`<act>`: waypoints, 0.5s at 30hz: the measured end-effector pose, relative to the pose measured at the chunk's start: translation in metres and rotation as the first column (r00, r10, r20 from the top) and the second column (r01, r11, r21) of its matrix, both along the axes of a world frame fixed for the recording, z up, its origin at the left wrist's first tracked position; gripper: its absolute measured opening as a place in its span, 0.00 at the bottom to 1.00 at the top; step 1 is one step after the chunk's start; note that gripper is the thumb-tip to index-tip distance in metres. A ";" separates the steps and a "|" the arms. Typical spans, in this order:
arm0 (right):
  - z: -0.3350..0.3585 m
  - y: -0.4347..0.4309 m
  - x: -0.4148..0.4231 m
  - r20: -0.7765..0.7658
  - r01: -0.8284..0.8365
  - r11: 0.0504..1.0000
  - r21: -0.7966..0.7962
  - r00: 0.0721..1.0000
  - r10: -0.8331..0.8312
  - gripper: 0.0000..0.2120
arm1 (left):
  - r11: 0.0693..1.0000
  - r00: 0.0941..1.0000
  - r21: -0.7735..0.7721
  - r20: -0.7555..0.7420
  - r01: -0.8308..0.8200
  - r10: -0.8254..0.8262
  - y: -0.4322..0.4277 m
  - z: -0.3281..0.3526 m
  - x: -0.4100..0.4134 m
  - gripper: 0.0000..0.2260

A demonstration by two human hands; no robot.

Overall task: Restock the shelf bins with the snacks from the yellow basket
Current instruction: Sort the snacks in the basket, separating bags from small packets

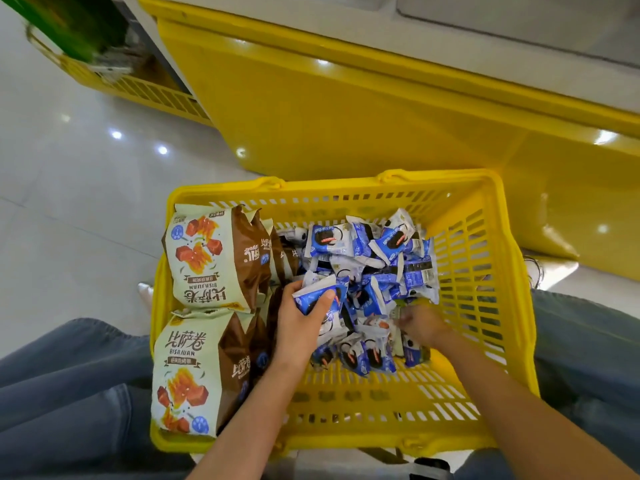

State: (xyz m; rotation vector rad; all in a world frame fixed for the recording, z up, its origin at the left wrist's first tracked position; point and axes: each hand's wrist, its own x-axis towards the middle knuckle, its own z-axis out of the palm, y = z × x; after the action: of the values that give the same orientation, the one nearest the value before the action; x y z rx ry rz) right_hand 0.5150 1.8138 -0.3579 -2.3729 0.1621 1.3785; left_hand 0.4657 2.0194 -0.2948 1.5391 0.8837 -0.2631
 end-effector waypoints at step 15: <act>0.119 0.008 -0.015 0.524 -0.262 0.946 -0.191 0.788 0.324 0.10 | 0.778 0.808 0.221 -0.183 0.588 -0.559 -0.020 -0.017 -0.017 0.23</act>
State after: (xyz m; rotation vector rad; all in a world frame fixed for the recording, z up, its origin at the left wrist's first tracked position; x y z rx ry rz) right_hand 0.5003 1.8221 -0.2384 -2.8722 -0.3176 0.7452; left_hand 0.4486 1.9996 -0.3116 2.0512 0.5137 -0.7004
